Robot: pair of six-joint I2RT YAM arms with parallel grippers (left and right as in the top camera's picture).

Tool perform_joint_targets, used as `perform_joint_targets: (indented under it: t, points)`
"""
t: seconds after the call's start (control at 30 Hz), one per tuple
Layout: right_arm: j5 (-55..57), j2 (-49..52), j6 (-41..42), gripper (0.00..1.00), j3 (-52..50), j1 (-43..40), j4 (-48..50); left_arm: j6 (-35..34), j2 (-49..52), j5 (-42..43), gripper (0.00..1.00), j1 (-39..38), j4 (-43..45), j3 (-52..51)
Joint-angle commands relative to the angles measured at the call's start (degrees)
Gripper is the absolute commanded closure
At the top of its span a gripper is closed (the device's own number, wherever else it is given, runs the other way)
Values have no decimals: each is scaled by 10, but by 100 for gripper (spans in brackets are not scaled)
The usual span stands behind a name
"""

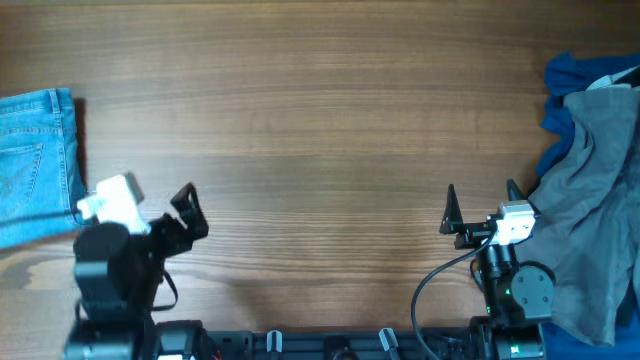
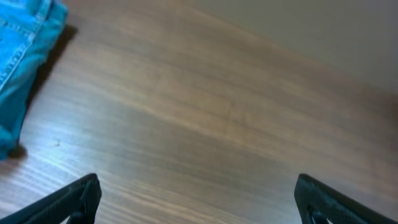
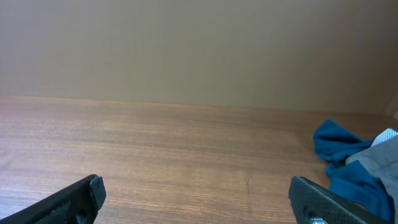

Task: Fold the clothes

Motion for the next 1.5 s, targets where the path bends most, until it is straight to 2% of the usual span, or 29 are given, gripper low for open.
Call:
perform_joint_targets:
  t: [0.0, 0.27, 0.4, 0.63, 0.9, 1.1, 1.2, 1.47]
  points:
    - [-9, -7, -8, 0, 0, -3, 3, 43, -80, 89, 0, 55, 57, -97]
    - [-9, -7, -8, 0, -1, -3, 3, 37, -204, 86, 0, 58, 222, -259]
    - [-9, -7, -8, 0, -1, -3, 3, 37, -244, 39, 0, 37, 285, -301]
    - [-9, -7, -8, 0, 0, -3, 3, 42, -273, -46, 0, 22, 348, -330]
    - [-9, -7, -8, 0, -1, -3, 3, 42, -278, -56, 0, 22, 466, -409]
    - [-9, -7, -8, 0, 0, -3, 3, 42, -278, -31, 0, 17, 411, -417]
    - [-9, -7, -8, 0, 0, -3, 3, 91, -278, 14, 0, 17, 406, -417]
    - [-9, -7, -8, 0, 0, -3, 3, 82, -278, 17, 0, 17, 407, -417]
